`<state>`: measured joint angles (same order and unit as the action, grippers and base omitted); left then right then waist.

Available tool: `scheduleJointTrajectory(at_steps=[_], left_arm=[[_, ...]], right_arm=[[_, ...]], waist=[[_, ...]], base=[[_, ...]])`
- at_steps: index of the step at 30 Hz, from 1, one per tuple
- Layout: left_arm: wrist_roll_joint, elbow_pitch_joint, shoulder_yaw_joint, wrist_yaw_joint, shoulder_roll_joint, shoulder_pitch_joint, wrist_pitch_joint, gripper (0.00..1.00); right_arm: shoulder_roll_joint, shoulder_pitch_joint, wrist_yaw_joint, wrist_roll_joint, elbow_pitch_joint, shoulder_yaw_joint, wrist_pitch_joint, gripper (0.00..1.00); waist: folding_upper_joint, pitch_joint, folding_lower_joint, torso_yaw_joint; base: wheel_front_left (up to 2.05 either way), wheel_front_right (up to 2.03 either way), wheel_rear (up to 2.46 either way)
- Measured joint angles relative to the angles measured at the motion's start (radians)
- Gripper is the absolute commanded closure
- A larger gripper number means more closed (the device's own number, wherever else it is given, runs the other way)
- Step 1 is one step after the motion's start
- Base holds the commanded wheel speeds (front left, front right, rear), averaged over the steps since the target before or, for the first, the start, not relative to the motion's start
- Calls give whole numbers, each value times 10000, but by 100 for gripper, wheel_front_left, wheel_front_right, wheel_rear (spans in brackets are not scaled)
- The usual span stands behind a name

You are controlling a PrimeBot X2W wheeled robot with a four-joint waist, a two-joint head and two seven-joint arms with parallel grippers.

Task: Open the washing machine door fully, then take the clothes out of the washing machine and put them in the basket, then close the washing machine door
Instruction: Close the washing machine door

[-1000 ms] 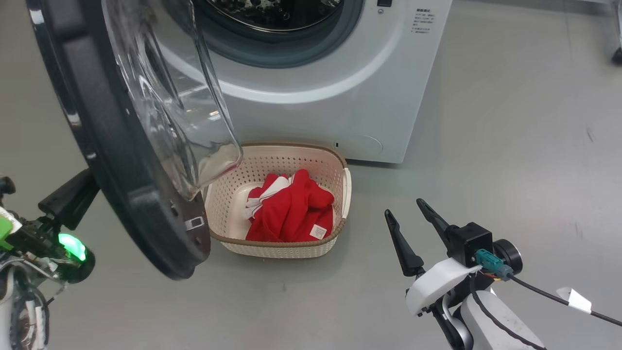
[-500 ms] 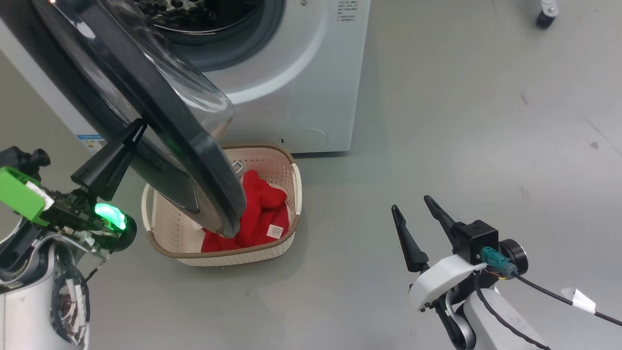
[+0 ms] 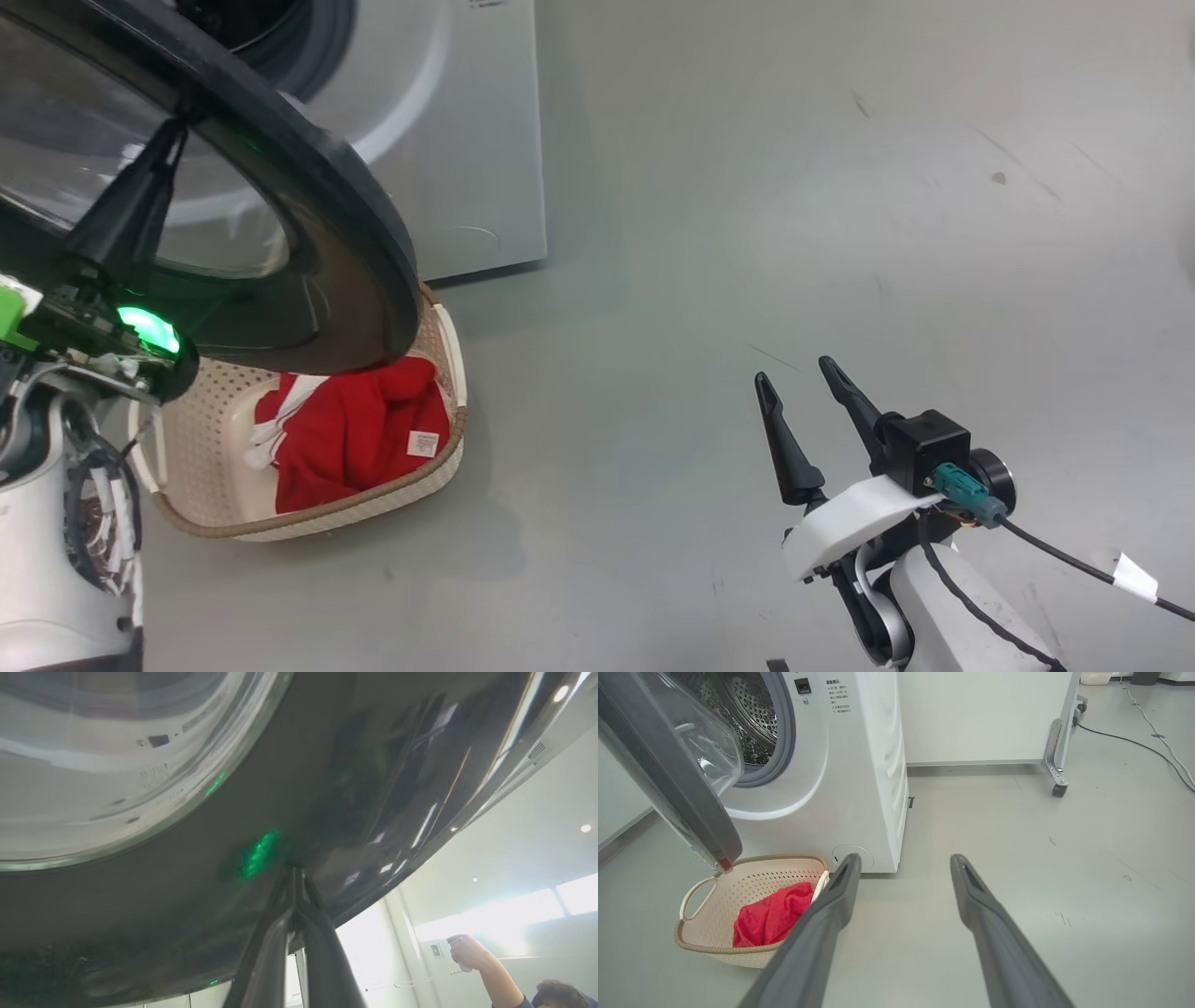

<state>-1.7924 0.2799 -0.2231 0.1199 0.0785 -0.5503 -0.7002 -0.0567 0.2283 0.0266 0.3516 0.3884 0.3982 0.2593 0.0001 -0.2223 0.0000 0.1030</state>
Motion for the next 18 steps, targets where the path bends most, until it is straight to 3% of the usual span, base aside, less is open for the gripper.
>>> scheduleJointTrajectory(at_steps=[8, 18], left_arm=[[527, 242, -669, 0, 328, -662, 1168, 100], [890, 604, -418, 2, -77, -1408, 1728, 100]], right_arm=[[13, 283, 27, 267, -222, 190, -2, 0], [25, 310, 207, 280, -288, -309, 0, 0]], waist=[[0, -475, 0, 1046], [0, -1007, 0, 1605]], base=[[0, 0, 0], [0, 0, 0]])
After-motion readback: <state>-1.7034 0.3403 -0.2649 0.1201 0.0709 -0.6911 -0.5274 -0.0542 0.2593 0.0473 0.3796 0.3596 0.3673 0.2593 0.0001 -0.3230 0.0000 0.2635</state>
